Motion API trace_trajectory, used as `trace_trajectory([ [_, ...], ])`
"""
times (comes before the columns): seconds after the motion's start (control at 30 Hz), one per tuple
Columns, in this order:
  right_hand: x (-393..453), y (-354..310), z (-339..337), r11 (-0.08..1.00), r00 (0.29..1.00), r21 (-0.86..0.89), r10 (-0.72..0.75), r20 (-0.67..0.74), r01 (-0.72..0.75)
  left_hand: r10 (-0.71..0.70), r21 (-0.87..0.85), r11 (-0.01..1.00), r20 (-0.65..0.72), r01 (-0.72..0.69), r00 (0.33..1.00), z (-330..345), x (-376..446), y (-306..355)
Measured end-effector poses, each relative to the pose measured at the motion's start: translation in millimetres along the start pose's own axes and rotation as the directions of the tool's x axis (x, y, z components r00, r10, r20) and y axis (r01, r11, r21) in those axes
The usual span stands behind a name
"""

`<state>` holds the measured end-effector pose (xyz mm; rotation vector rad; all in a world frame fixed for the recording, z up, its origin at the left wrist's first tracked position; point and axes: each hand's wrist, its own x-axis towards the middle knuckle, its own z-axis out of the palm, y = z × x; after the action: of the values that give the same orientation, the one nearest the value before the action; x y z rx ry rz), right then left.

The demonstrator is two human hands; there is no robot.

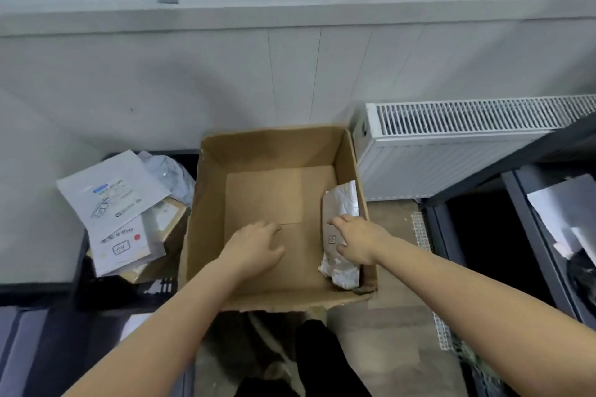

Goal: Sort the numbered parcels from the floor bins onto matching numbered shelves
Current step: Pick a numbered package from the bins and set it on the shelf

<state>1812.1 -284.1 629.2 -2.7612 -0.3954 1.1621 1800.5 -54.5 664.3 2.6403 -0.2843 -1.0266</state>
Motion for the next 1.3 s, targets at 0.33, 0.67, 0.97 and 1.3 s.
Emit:
trace_trajectory([
  [0.33, 148.7, 65.8, -2.2, 0.910, 0.997, -0.410, 0.081, 0.018, -0.066, -0.008, -0.048, 0.999, 0.112, 0.013, 0.994, 20.2, 119.0, -28.4],
  [0.67, 229.7, 75.2, 29.2, 0.879, 0.975, -0.441, 0.220, 0.038, -0.182, 0.012, 0.005, 1.000, 0.206, -0.013, 0.978, 56.5, 198.4, -52.1],
  [0.97, 239.9, 66.9, 40.7, 0.883, 0.894, -0.259, 0.431, 0.119, -0.391, -0.002, -0.017, 1.000, 0.238, 0.006, 0.971, 76.7, 212.8, -55.7],
  [1.3, 207.2, 59.7, 44.6, 0.947, 0.935, 0.018, 0.313, 0.165, -0.320, -0.019, -0.132, 0.990, 0.198, 0.045, 0.980, 74.9, 183.3, -49.0],
])
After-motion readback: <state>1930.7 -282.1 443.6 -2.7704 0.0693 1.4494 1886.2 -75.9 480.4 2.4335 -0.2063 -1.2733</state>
